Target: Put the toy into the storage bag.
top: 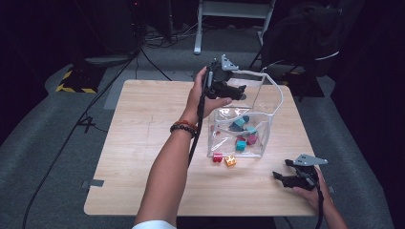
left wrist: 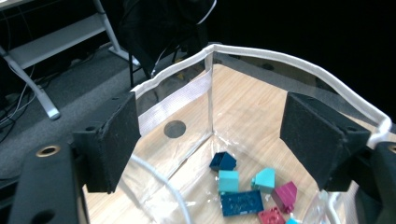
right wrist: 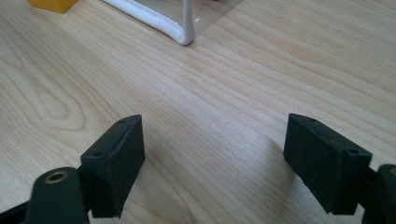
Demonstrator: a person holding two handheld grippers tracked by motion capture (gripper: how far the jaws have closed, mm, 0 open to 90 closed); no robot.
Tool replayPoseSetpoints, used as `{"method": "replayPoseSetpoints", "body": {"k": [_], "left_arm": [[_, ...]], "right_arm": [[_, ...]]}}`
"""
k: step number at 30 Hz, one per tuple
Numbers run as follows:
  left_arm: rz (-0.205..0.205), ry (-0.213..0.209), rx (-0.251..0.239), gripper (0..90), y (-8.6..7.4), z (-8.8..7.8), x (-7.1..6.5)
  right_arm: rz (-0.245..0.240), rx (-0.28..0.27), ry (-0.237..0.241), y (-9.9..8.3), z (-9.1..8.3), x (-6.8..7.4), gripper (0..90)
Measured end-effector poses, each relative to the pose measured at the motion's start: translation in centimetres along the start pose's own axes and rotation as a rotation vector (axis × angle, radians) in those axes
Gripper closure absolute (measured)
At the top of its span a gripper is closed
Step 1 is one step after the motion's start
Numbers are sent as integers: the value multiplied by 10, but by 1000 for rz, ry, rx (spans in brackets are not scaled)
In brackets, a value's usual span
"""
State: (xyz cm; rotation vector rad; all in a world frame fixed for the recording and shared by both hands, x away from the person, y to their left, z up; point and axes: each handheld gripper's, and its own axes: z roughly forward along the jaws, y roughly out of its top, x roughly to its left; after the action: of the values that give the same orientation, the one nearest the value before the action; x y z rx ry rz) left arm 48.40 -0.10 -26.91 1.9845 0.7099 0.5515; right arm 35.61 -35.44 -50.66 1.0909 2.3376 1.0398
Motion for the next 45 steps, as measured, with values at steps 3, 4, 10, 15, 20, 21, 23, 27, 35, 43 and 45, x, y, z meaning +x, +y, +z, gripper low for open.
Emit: {"method": "replayPoseSetpoints", "body": {"k": [3, 4, 10, 15, 20, 21, 23, 27, 35, 43, 45], "left_arm": [[17, 9, 7, 184, -5, -12, 2], [23, 8, 11, 181, -9, -17, 3], [44, 6, 22, 169, -32, -41, 10], [32, 1, 19, 168, -63, -58, 14], [23, -7, 37, 169, -99, -66, 14], [19, -11, 38, 169, -106, -67, 13], [12, -21, 47, 169, -122, -67, 9], [8, -61, 64, 176, -156, -63, -10], [40, -157, 167, 259, -215, -38, -51], [21, -244, 255, 272, -238, -7, -68], [28, -238, 262, 273, -238, 0, -73]], "right_arm": [[-2, 1, 0, 0, 0, 0, 209], [-2, 1, 0, 0, 0, 0, 208], [-2, 1, 0, 0, 0, 0, 208], [-1, 1, -1, 0, 0, 0, 207], [1, 2, -2, 0, 0, 0, 202], [1, 2, -3, 0, 0, 0, 201], [2, 2, -3, 0, 0, 0, 201], [3, 3, -3, 0, 0, 0, 201], [3, 3, -4, 0, 0, 0, 200], [3, 3, -4, 0, 0, 0, 199], [4, 3, -3, 0, 0, 0, 199]]}}
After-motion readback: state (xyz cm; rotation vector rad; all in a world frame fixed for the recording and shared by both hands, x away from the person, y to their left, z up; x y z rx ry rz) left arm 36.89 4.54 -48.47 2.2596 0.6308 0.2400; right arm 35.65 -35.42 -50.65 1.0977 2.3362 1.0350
